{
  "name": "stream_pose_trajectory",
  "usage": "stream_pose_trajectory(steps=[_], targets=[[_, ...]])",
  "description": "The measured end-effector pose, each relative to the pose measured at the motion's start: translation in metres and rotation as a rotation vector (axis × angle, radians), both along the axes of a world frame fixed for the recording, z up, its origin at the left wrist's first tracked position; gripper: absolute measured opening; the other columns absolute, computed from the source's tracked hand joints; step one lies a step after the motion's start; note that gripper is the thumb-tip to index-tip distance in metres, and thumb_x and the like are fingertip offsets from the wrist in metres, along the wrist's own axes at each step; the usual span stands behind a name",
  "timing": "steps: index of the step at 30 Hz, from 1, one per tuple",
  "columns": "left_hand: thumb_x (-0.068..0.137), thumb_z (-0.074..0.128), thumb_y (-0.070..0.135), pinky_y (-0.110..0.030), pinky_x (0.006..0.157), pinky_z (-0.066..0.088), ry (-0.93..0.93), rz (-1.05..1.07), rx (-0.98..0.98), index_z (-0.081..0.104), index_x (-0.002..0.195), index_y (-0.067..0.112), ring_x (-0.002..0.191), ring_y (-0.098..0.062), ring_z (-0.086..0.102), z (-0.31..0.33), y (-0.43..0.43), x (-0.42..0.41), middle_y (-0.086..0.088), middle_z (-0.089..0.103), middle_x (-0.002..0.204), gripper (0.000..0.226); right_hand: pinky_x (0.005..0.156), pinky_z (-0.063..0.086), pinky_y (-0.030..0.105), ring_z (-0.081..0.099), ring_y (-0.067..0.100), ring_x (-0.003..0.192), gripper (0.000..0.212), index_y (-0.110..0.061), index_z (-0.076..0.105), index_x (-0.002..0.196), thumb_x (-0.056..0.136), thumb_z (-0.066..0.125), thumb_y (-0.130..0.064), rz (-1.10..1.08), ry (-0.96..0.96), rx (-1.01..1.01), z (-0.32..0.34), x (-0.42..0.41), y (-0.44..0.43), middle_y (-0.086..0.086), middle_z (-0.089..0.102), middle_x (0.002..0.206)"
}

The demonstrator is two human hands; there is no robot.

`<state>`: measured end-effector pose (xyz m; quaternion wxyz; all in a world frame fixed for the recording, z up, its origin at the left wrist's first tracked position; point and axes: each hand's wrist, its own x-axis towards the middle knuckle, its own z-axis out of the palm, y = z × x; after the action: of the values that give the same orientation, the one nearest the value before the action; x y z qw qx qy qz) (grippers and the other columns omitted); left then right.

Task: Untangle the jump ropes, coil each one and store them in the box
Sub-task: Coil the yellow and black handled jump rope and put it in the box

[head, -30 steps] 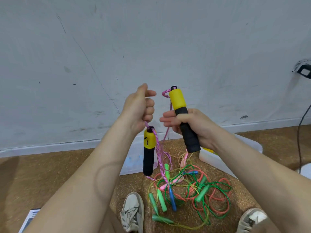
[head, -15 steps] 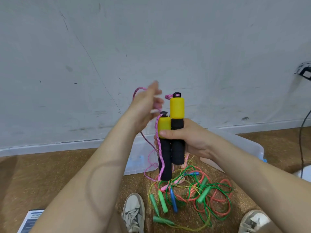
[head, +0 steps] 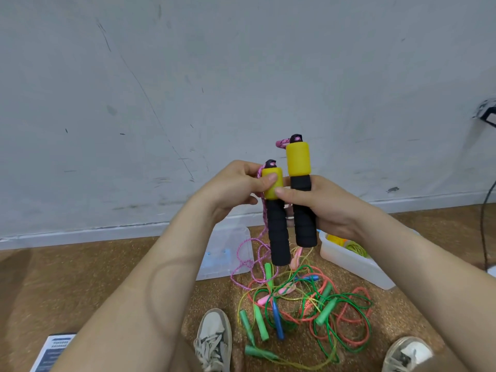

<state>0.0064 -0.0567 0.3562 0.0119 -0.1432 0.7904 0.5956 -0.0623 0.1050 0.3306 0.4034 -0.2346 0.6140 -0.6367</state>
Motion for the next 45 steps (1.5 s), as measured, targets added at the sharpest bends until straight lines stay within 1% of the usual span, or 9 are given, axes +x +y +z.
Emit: stream_pose_trajectory(steps=[9, 13, 20, 24, 27, 33, 37, 42, 45], targets=[[0.098, 0.046, 0.009, -0.028, 0.079, 0.054, 0.140, 0.000, 0.318, 0.063, 0.111, 0.008, 0.086, -0.015, 0.062, 0.002, -0.011, 0.001, -0.005, 0.066, 0.096, 0.021, 0.064, 0.055, 0.030, 0.066, 0.018, 0.073, 0.027, -0.010, 0.060, 0.095, 0.076, 0.066, -0.028, 0.041, -0.076, 0.014, 0.000, 0.009, 0.005, 0.006, 0.066, 0.083], [0.099, 0.045, 0.009, -0.022, 0.064, 0.052, 0.173, 0.005, 0.352, 0.062, 0.110, 0.006, 0.069, -0.010, 0.063, -0.002, -0.001, -0.001, 0.000, 0.069, 0.085, 0.021, 0.058, 0.056, 0.030, 0.068, 0.019, 0.067, 0.027, -0.013, 0.057, 0.093, 0.072, 0.067, -0.029, 0.030, -0.091, -0.020, 0.000, 0.020, 0.000, 0.006, 0.063, 0.077], [0.094, 0.056, 0.014, -0.025, 0.060, 0.053, 0.179, 0.171, 0.445, 0.057, 0.109, 0.007, 0.069, -0.018, 0.062, 0.001, 0.008, -0.003, -0.007, 0.064, 0.087, 0.016, 0.055, 0.057, 0.032, 0.067, 0.027, 0.062, 0.012, -0.014, 0.061, 0.089, 0.083, 0.070, -0.008, -0.117, -0.087, -0.085, 0.003, 0.022, -0.003, 0.009, 0.065, 0.073], [0.081, 0.071, 0.040, -0.031, 0.078, 0.048, 0.176, 0.307, 0.198, 0.053, 0.118, 0.018, 0.100, -0.015, 0.058, 0.000, 0.003, -0.007, 0.001, 0.059, 0.112, 0.046, 0.058, 0.059, 0.036, 0.066, 0.027, 0.063, 0.019, -0.008, 0.057, 0.098, 0.084, 0.069, -0.009, -0.146, -0.047, -0.076, 0.005, 0.019, -0.006, 0.015, 0.063, 0.082], [0.077, 0.058, 0.054, -0.038, 0.096, 0.046, 0.271, 0.224, 0.239, 0.060, 0.115, 0.022, 0.109, -0.011, 0.060, 0.008, 0.005, -0.007, 0.005, 0.065, 0.115, 0.049, 0.056, 0.058, 0.038, 0.065, 0.026, 0.058, 0.025, -0.005, 0.054, 0.096, 0.080, 0.073, -0.008, 0.019, 0.000, -0.048, 0.009, 0.018, -0.004, 0.014, 0.063, 0.071], [0.080, 0.047, 0.051, -0.032, 0.065, 0.044, 0.278, 0.072, 0.078, 0.066, 0.083, 0.014, 0.071, -0.021, 0.058, 0.020, 0.018, -0.007, -0.008, 0.064, 0.080, 0.042, 0.051, 0.053, 0.033, 0.063, 0.026, 0.052, 0.032, -0.009, 0.049, 0.085, 0.064, 0.072, -0.015, 0.198, -0.067, -0.068, 0.012, 0.015, 0.004, 0.014, 0.058, 0.069], [0.080, 0.043, 0.061, -0.024, 0.049, 0.033, 0.197, -0.009, -0.145, 0.066, 0.089, 0.017, 0.055, -0.011, 0.046, 0.025, 0.011, -0.002, 0.007, 0.056, 0.069, 0.050, 0.051, 0.053, 0.033, 0.063, 0.026, 0.052, 0.048, -0.011, 0.046, 0.095, 0.057, 0.073, -0.023, 0.220, -0.089, -0.043, 0.014, 0.011, 0.008, 0.008, 0.056, 0.068], [0.072, 0.059, 0.042, -0.020, 0.044, 0.024, 0.238, 0.061, -0.042, 0.066, 0.085, 0.011, 0.051, -0.016, 0.038, 0.025, 0.017, 0.002, -0.002, 0.050, 0.066, 0.033, 0.051, 0.052, 0.032, 0.063, 0.025, 0.056, 0.039, -0.010, 0.050, 0.103, 0.070, 0.069, -0.018, 0.153, -0.016, -0.053, 0.015, 0.013, 0.007, 0.010, 0.055, 0.075], [0.058, 0.060, 0.039, -0.027, 0.050, 0.029, 0.355, 0.189, 0.068, 0.067, 0.073, 0.017, 0.064, -0.024, 0.044, 0.024, 0.020, 0.000, -0.015, 0.053, 0.078, 0.028, 0.062, 0.057, 0.039, 0.067, 0.030, 0.076, 0.063, -0.011, 0.056, 0.110, 0.059, 0.087, -0.032, 0.229, -0.103, -0.130, 0.012, 0.009, 0.010, 0.017, 0.065, 0.089]])
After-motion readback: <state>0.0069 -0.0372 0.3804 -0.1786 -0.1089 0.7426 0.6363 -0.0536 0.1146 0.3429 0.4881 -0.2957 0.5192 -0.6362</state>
